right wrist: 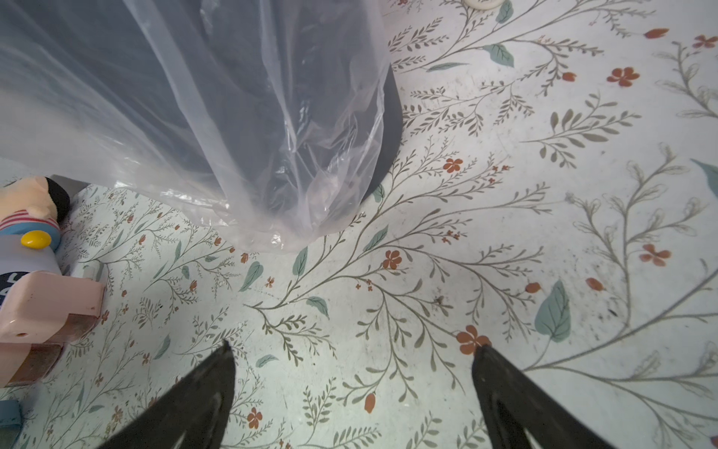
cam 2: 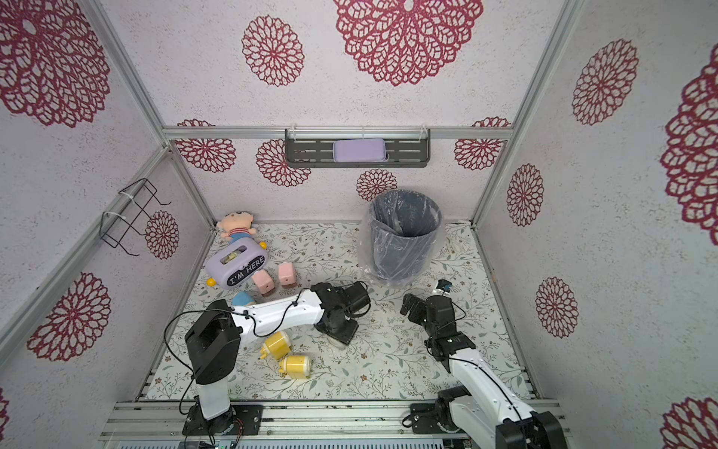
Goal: Take out the pencil sharpener tray and clean the shavings
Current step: Pick up the pencil sharpener from the center of the board.
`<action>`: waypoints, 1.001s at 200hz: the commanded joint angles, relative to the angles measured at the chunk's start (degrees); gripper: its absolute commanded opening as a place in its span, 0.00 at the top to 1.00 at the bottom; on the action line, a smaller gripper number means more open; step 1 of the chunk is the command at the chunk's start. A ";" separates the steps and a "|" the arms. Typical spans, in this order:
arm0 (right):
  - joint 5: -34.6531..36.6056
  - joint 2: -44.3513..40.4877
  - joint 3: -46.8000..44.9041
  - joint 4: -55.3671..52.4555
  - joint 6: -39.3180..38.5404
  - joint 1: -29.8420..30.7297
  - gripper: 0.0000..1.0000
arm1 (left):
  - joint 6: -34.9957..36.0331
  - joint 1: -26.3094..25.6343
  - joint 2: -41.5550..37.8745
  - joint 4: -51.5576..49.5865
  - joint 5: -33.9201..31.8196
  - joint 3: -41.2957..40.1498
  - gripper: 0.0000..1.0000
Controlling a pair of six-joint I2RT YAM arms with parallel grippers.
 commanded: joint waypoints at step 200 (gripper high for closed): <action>10.33 6.45 5.81 1.57 -13.35 19.38 0.01 | -43.58 18.27 0.12 -7.50 0.80 4.93 0.48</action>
